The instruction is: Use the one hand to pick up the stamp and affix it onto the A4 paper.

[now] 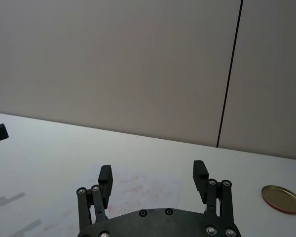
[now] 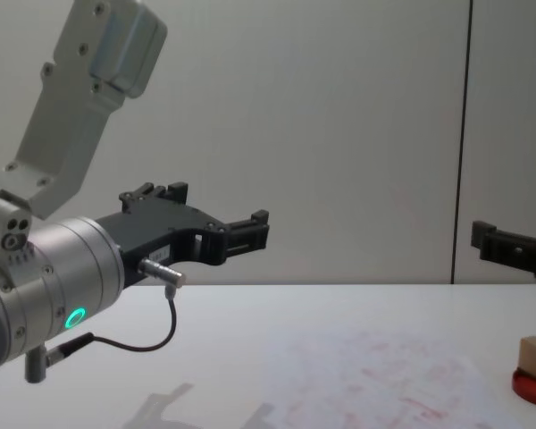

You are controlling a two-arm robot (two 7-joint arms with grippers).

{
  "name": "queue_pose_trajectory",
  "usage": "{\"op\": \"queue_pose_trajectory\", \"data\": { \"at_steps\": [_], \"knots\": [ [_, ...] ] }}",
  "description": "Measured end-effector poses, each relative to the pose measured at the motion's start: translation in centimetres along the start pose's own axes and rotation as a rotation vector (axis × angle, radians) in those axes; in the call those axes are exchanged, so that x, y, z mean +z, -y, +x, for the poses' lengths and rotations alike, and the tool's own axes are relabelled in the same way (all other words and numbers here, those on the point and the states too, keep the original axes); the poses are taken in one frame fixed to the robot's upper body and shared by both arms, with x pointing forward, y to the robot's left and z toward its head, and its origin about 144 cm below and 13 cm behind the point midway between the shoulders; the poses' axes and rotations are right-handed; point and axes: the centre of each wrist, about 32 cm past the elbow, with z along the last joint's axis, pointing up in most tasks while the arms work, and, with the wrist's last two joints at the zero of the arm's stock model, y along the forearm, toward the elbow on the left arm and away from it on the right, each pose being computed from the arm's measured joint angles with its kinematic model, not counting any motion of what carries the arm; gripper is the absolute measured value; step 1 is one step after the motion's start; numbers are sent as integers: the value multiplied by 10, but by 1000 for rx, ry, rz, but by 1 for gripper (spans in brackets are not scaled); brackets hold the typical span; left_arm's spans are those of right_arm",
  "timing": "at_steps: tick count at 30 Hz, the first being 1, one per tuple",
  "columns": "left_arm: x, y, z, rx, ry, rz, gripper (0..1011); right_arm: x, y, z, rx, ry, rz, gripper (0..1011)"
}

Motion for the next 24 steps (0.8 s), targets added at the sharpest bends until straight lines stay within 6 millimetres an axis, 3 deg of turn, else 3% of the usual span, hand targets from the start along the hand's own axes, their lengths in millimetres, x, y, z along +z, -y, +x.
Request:
{"op": "queue_pose_trajectory", "data": {
  "at_steps": [24],
  "knots": [
    [0,0,0,0,0,0,993,0,0,2,-1,-5,-2,1001]
  ]
}}
